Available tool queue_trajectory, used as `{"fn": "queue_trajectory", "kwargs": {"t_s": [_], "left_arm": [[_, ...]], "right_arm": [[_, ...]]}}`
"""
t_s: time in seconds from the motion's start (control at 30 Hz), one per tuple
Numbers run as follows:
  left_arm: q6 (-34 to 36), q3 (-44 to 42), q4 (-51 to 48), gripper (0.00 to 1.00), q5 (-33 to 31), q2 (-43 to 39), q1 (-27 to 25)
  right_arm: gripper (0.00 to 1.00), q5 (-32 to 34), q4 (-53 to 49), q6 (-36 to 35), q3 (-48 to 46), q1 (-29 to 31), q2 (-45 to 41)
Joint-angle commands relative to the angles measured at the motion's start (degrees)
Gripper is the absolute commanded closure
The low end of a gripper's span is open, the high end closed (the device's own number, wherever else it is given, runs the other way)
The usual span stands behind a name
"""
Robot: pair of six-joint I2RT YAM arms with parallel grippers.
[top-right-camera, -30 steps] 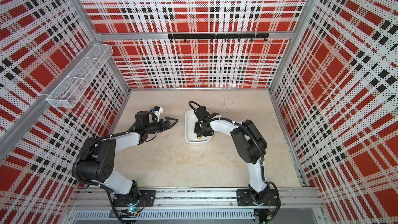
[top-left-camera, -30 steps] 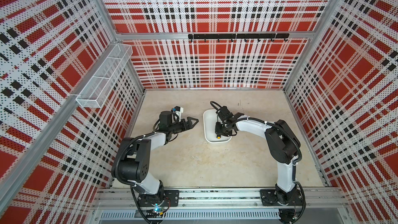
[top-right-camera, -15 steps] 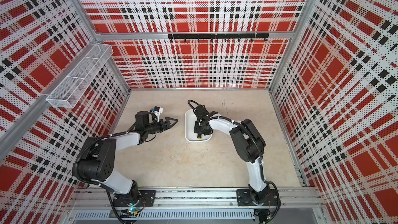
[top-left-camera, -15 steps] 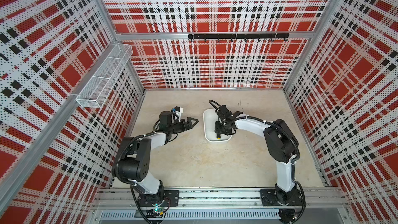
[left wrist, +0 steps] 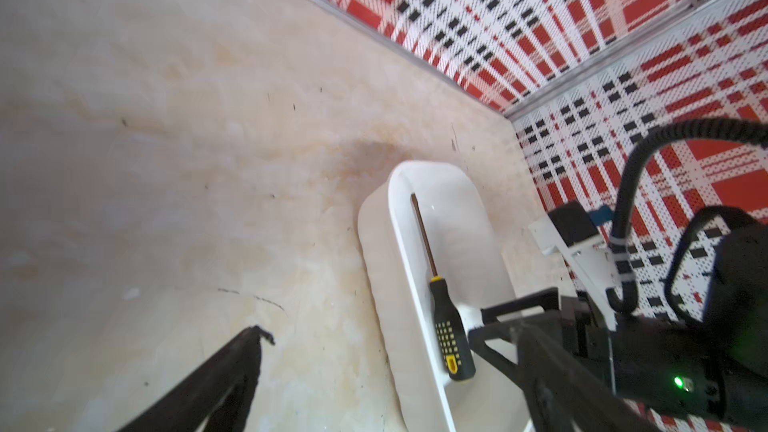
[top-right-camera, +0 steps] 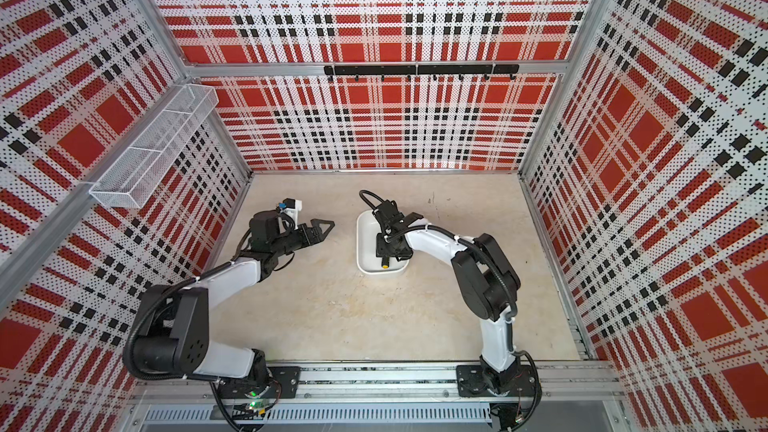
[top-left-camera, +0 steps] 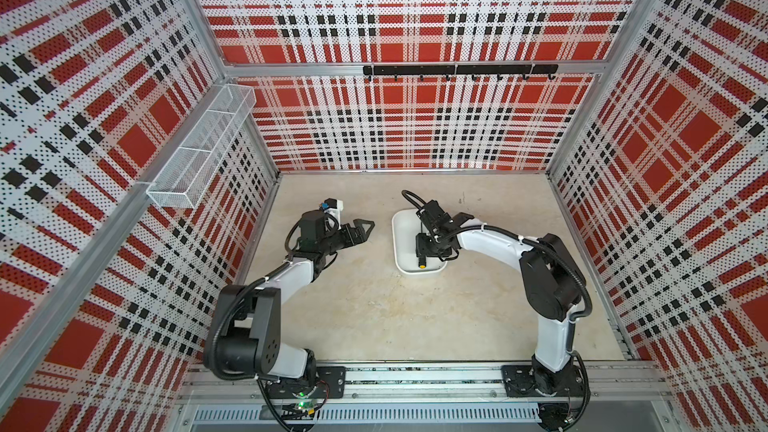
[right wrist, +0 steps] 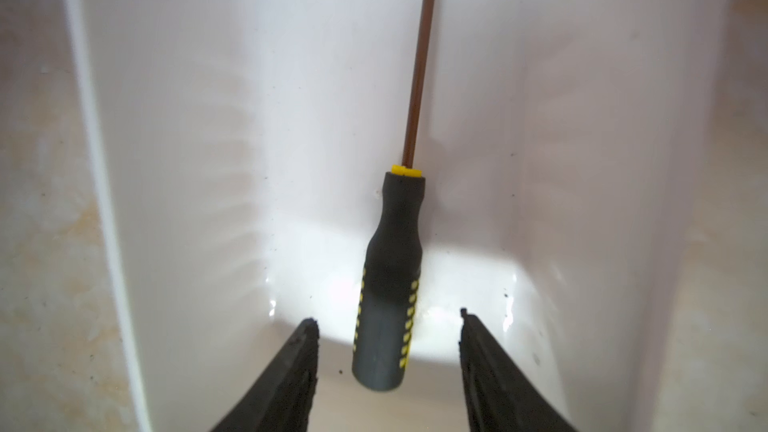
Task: Put the screwdriver in the bin
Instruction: 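Open the right gripper and raise it away from the bin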
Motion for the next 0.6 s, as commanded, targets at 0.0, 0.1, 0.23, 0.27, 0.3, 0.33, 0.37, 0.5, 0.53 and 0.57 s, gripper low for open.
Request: {"fn": "queue_trajectory", "kwargs": {"t_s": [0.0, 0.1, 0.23, 0.27, 0.3, 0.33, 0.37, 0.5, 0.53, 0.57], "left_arm": [[1.67, -1.30, 0.53, 0.02, -5.07, -4.41, 1.21], [1.45, -1.87, 1.06, 0.02, -4.84, -5.41, 2.32], [1.49, -2.04, 1.33, 0.02, -4.57, -5.04, 2.98], [1.63, -2.13, 1.54, 0.02, -4.86, -5.05, 3.00], [1.98, -2.38, 1.90, 0.02, -5.58, -5.24, 3.00], [2.50, -2.74, 2.22, 0.02, -6.65, -5.61, 3.00], [3.37, -3.34, 2.82, 0.02, -8.70, -6.19, 2.85], [7.45, -7.33, 7.89, 0.02, -18.56, -9.76, 2.81], [8.39, -8.31, 9.36, 0.02, -20.38, -10.68, 2.87], [9.38, -9.37, 10.81, 0.02, -21.95, -11.69, 2.99]], "right_arm": [[0.42, 3.42, -0.33, -5.21, -2.31, 0.40, -6.19], [0.39, 2.63, -0.06, -9.30, -3.84, 0.33, -9.11], [0.29, 1.48, 0.75, -11.99, -6.42, 0.33, -13.11], [0.24, 2.34, 0.76, -12.53, -7.07, 0.33, -14.39], [0.21, 3.87, 0.75, -12.83, -7.87, 0.33, -15.69], [0.21, 5.47, 0.86, -13.31, -8.61, 0.29, -16.86], [0.20, 7.31, 1.34, -13.92, -9.67, 0.00, -18.40], [0.22, 12.08, 8.38, -17.82, -17.87, -3.49, -26.14], [0.22, 12.67, 10.73, -18.79, -20.36, -4.72, -27.96], [0.22, 12.82, 13.52, -20.05, -23.31, -6.30, -30.83]]}}
